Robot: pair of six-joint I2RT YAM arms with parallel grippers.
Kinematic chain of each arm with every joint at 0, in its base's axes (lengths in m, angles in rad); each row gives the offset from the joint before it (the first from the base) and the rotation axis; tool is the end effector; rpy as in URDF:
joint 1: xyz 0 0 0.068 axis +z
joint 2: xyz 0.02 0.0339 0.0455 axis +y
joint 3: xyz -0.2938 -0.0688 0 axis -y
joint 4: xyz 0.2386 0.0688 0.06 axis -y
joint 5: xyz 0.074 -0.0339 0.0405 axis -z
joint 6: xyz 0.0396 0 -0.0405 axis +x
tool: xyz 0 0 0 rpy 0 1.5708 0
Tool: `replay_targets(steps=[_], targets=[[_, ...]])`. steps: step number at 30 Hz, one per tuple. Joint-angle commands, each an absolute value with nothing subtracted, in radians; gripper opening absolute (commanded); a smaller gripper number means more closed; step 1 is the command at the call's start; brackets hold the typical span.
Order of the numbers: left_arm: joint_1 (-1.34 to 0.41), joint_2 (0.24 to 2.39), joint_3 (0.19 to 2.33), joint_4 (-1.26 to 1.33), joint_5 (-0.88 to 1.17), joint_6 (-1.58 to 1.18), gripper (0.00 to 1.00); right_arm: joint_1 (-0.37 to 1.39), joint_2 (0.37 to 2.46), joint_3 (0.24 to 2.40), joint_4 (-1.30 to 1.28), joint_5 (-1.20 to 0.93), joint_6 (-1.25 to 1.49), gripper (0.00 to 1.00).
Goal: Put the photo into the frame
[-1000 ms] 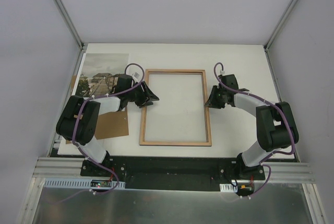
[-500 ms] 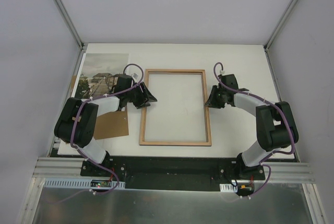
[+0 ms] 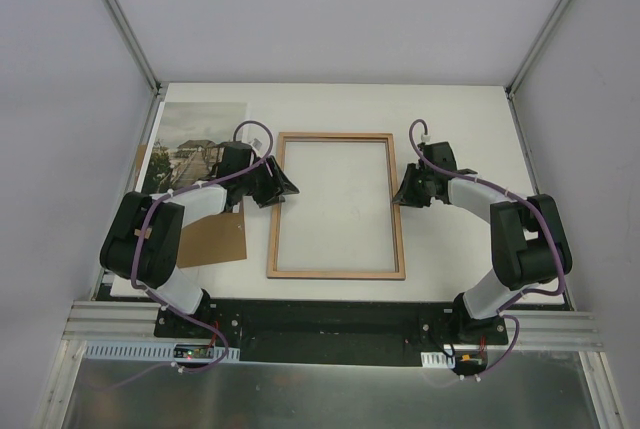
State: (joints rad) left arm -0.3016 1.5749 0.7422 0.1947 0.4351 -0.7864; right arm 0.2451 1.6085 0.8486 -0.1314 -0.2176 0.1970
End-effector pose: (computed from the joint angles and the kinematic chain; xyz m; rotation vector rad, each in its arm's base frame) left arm 0.2953 -0.1093 0.2057 -0.3093 2.3374 -1.0538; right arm 0.3046 0.0850 0.1986 -0.1558 2.4840 0.4578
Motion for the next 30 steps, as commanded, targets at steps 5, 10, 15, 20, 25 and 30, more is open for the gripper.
replay_targets(steps=[5, 10, 15, 20, 25, 30], targets=[[-0.293, 1.526, 0.753, 0.173, 0.411, -0.755, 0.53, 0.25, 1.618, 0.885, -0.137, -0.221, 0.19, 0.21], [-0.285, 1.517, 0.749, 0.164, 0.408, -0.749, 0.53, 0.253, 1.621, 0.885, -0.137, -0.221, 0.19, 0.2], [-0.279, 1.516, 0.741, 0.158, 0.405, -0.747, 0.53, 0.252, 1.621, 0.885, -0.137, -0.221, 0.19, 0.2], [-0.272, 1.509, 0.73, 0.153, 0.402, -0.744, 0.53, 0.253, 1.621, 0.885, -0.137, -0.218, 0.189, 0.2], [-0.265, 1.5, 0.723, 0.147, 0.399, -0.742, 0.53, 0.253, 1.621, 0.887, -0.138, -0.219, 0.189, 0.2], [-0.262, 1.496, 0.718, 0.143, 0.394, -0.739, 0.53, 0.252, 1.621, 0.887, -0.138, -0.219, 0.189, 0.2]])
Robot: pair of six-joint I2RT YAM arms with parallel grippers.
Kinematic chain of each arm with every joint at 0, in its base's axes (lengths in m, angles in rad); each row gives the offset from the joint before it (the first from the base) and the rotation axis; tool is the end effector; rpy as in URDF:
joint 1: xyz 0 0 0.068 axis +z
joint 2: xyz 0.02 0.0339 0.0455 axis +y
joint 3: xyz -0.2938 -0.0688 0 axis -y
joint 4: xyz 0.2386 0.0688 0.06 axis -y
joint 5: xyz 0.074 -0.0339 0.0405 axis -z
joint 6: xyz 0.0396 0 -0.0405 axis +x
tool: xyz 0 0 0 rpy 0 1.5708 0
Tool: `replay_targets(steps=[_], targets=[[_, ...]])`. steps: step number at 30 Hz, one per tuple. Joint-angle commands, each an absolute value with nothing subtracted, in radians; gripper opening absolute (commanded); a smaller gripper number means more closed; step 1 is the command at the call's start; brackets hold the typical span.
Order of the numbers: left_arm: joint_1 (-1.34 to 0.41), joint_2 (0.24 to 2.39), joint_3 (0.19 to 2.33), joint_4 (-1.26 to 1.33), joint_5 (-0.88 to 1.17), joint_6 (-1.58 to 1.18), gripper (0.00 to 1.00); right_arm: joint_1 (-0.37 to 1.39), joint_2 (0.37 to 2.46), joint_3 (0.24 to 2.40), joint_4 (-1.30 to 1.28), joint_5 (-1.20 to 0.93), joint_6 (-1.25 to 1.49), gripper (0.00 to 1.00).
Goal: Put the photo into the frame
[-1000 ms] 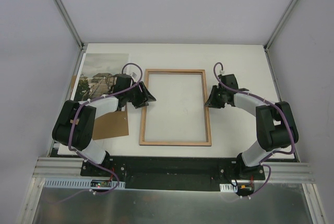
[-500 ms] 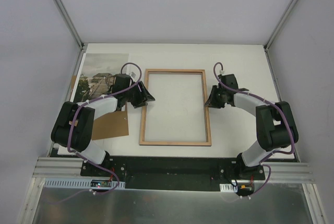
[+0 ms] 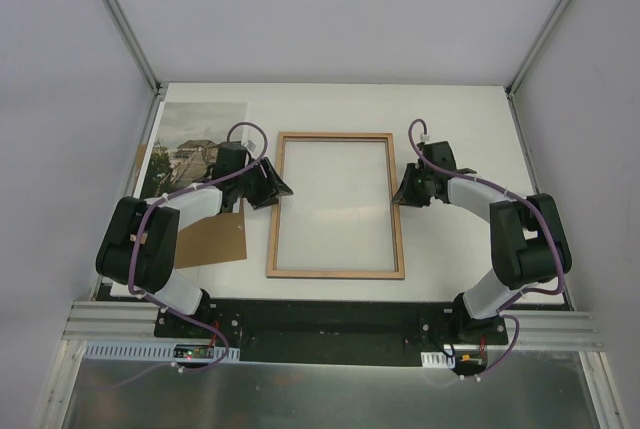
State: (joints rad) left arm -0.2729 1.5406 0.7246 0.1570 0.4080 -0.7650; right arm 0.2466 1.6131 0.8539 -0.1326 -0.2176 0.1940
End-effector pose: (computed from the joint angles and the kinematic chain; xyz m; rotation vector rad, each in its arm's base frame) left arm 0.2900 -0.0975 0.2069 -0.3416 2.3398 -0.9947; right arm 0.3059 0.0858 0.1986 -0.1613 2.4840 0.4571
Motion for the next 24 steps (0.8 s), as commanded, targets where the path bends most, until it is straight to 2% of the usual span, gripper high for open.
replay_targets(steps=[1, 24], targets=[[-0.261, 1.496, 0.716, 0.144, 0.394, -0.741, 0.53, 0.253, 1.621, 0.887, -0.14, -0.219, 0.187, 0.2], [-0.253, 1.445, 0.699, 0.112, 0.376, -0.746, 0.53, 0.253, 1.617, 0.888, -0.144, -0.213, 0.184, 0.21]])
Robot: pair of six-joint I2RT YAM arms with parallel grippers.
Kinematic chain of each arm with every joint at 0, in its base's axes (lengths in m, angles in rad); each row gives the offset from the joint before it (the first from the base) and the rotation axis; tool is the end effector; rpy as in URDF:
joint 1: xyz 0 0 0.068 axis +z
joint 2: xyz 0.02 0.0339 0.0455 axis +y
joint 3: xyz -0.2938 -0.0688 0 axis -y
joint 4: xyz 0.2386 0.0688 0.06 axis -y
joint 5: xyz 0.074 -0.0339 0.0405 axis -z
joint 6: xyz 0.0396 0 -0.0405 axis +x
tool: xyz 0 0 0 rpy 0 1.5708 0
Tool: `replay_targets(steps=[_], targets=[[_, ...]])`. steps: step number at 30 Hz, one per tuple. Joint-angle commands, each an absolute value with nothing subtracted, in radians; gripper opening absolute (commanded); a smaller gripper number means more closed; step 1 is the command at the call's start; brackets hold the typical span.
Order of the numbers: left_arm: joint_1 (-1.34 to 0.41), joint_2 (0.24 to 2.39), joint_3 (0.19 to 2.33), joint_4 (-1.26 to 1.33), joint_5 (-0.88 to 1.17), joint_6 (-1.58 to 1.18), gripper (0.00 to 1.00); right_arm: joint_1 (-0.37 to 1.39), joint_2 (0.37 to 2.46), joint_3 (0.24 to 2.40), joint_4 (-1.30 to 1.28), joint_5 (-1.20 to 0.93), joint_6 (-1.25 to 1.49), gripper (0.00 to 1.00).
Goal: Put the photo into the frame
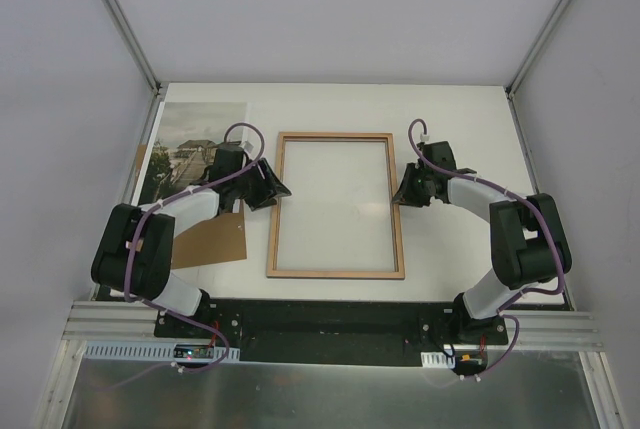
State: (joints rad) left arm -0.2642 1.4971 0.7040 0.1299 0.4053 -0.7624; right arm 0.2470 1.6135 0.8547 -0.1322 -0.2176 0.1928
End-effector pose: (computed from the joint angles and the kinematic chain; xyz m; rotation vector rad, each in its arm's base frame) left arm 0.2812 -0.0922 0.2106 -0.3518 2.3398 -0.9853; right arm 0.3061 0.0860 0.1988 -0.1634 2.4829 0.4569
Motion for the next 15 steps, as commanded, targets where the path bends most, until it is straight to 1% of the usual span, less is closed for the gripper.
replay_targets(steps=[1, 9, 15], targets=[[-0.253, 1.44, 0.699, 0.101, 0.373, -0.747, 0.53, 0.253, 1.614, 0.888, -0.149, -0.21, 0.181, 0.22], [-0.252, 1.364, 0.678, 0.005, 0.282, -0.742, 0.53, 0.262, 1.566, 0.885, -0.167, -0.153, 0.163, 0.37], [-0.252, 1.301, 0.631, -0.058, 0.244, -0.747, 0.44, 0.282, 1.537, 0.881, -0.175, -0.121, 0.149, 0.43]])
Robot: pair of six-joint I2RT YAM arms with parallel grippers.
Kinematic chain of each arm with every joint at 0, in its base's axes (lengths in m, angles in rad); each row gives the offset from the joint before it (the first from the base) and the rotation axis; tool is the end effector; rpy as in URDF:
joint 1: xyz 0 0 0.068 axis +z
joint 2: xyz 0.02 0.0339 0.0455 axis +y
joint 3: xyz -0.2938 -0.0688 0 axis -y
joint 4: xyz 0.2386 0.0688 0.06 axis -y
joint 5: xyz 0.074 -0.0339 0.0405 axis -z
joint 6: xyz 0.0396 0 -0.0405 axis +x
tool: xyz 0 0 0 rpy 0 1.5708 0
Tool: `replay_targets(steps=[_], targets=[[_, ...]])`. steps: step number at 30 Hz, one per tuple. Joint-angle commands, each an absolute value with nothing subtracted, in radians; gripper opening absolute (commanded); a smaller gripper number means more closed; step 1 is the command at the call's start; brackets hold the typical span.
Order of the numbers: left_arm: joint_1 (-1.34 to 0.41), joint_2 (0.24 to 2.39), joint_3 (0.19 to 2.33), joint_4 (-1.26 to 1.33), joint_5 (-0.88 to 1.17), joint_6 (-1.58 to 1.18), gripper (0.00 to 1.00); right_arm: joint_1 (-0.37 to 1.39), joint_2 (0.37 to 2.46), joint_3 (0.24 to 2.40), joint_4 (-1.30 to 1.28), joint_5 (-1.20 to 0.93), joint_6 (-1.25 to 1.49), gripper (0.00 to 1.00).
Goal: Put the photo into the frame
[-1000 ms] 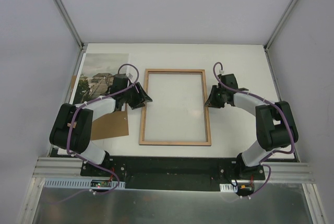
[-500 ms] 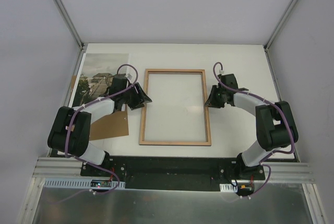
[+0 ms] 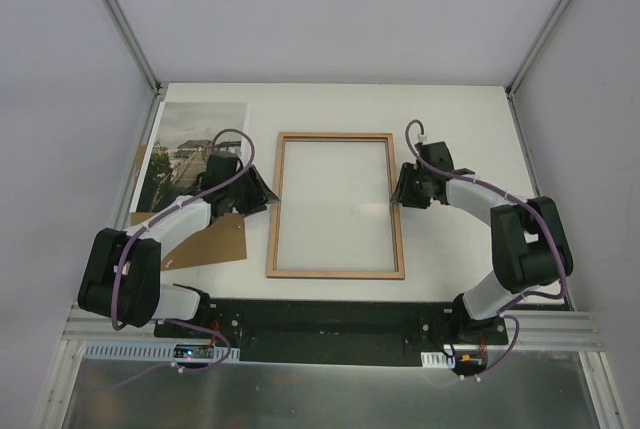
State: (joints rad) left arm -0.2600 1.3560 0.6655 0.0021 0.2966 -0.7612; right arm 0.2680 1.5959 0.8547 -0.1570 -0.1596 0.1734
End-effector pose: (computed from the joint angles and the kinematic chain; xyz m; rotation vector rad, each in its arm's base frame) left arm 0.2540 -0.0796 0.2238 -0.4258 2.3376 -0.8559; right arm 0.3015 0.0893 0.2019 -0.1874 2.4861 0.3852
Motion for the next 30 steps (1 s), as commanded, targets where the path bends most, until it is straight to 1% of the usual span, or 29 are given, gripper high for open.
replay_targets(steps=[1, 10, 12, 15, 18, 20, 30], targets=[[-0.252, 1.292, 0.621, -0.066, 0.233, -0.747, 0.44, 0.282, 1.534, 0.879, -0.175, -0.12, 0.149, 0.43], [-0.253, 1.246, 0.546, -0.084, 0.149, -0.764, 0.34, 0.291, 1.485, 0.868, -0.178, -0.109, 0.149, 0.42], [-0.253, 1.255, 0.546, -0.086, 0.13, -0.764, 0.3, 0.293, 1.474, 0.864, -0.176, -0.107, 0.149, 0.4], [-0.264, 1.291, 0.555, -0.086, 0.112, -0.759, 0.2, 0.294, 1.473, 0.861, -0.176, -0.103, 0.15, 0.38], [-0.294, 1.331, 0.581, -0.086, 0.084, -0.756, 0.17, 0.293, 1.476, 0.862, -0.178, -0.101, 0.15, 0.37], [-0.314, 1.361, 0.6, -0.086, 0.074, -0.759, 0.13, 0.293, 1.471, 0.862, -0.178, -0.097, 0.149, 0.36], [-0.383, 1.517, 0.741, -0.086, 0.035, -0.761, 0.11, 0.291, 1.466, 0.859, -0.178, -0.084, 0.149, 0.35]])
